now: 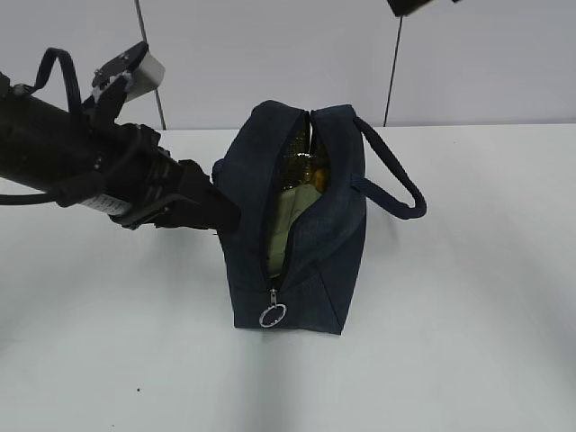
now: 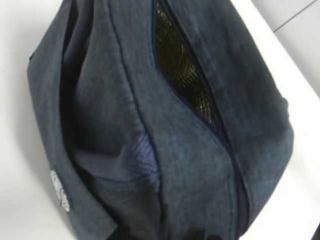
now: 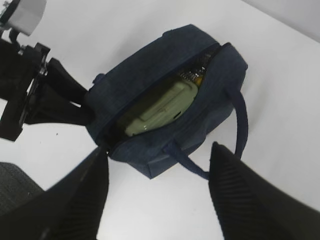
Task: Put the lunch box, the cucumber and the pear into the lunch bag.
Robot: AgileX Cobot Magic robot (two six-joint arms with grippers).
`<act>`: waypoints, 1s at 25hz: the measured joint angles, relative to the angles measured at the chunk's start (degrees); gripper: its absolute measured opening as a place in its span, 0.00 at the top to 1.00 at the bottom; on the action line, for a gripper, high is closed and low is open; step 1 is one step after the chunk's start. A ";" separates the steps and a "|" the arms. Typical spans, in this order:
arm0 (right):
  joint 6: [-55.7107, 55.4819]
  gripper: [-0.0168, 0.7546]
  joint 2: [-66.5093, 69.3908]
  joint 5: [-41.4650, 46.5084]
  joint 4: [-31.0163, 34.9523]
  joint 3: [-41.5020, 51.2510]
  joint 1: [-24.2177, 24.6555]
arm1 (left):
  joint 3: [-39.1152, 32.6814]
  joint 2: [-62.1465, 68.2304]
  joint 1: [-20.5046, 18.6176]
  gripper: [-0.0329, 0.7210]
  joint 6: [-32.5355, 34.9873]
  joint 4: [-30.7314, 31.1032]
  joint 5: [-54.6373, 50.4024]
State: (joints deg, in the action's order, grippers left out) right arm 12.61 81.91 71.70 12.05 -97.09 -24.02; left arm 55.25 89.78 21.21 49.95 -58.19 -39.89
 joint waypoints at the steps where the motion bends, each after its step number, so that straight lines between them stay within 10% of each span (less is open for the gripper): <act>1: 0.12 0.34 -1.81 0.09 0.71 2.68 0.00 | 0.00 -0.11 0.00 0.57 0.08 0.62 -0.06; 16: 15.80 0.34 -24.32 -23.57 22.15 50.95 0.00 | 0.00 -0.09 0.00 0.60 4.41 -4.46 -0.22; 25: 38.07 0.34 -23.67 -28.14 38.40 58.24 0.00 | 0.00 4.35 0.00 0.81 4.77 -9.56 -1.05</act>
State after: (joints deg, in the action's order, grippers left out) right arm 50.68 58.24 43.56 50.46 -38.85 -24.02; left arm 55.25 94.13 21.21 54.71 -67.75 -40.94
